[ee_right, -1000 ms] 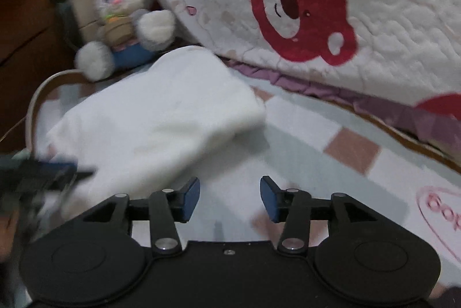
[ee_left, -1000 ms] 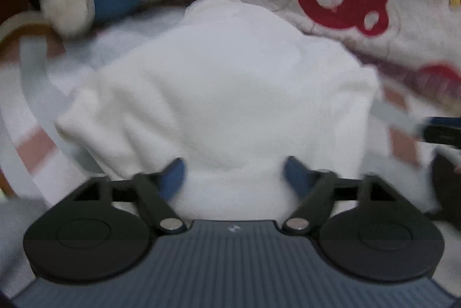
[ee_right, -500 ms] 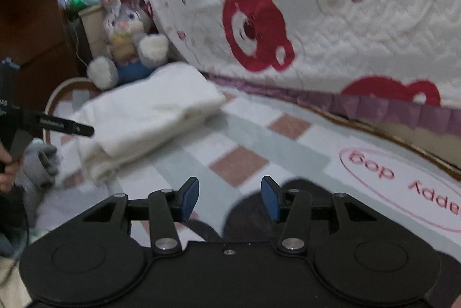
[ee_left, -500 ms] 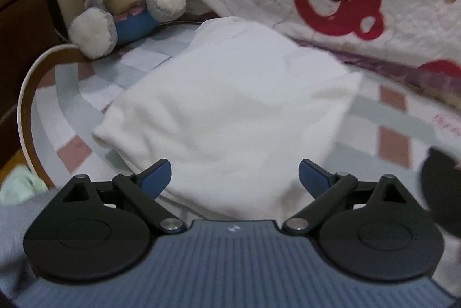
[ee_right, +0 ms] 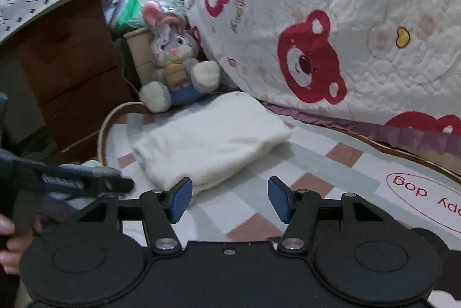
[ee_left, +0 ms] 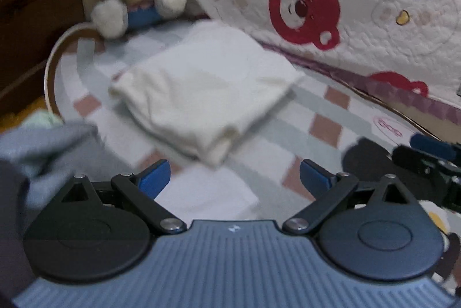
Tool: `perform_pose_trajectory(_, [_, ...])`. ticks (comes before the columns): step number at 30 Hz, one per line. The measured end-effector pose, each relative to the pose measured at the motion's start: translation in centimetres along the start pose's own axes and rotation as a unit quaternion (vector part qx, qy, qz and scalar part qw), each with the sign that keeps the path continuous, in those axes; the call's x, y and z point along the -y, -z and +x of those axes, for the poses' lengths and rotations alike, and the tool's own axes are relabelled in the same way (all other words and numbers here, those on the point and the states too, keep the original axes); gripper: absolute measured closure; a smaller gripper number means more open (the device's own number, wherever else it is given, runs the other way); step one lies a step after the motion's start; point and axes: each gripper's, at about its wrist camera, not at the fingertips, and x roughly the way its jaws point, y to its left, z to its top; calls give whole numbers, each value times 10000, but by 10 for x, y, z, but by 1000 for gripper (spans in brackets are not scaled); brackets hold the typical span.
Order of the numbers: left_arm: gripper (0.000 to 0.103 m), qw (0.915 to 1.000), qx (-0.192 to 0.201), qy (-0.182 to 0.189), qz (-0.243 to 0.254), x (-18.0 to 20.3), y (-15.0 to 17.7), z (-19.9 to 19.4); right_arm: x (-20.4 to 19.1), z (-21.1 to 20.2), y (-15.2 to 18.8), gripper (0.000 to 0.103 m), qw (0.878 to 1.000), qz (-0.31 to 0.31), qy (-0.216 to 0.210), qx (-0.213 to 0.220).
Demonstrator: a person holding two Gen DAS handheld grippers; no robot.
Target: Fold clothes
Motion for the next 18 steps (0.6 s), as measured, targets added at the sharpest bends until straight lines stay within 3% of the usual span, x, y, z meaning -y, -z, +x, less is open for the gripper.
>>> perform_pose_trajectory(8, [0, 9997, -125, -224, 58, 23, 44, -52, -38, -60, 14, 39, 9995, -251, 162, 74])
perform_pose_trajectory(18, [0, 9988, -38, -59, 492, 48, 60, -83, -54, -108, 39, 31, 9987, -312, 375, 124])
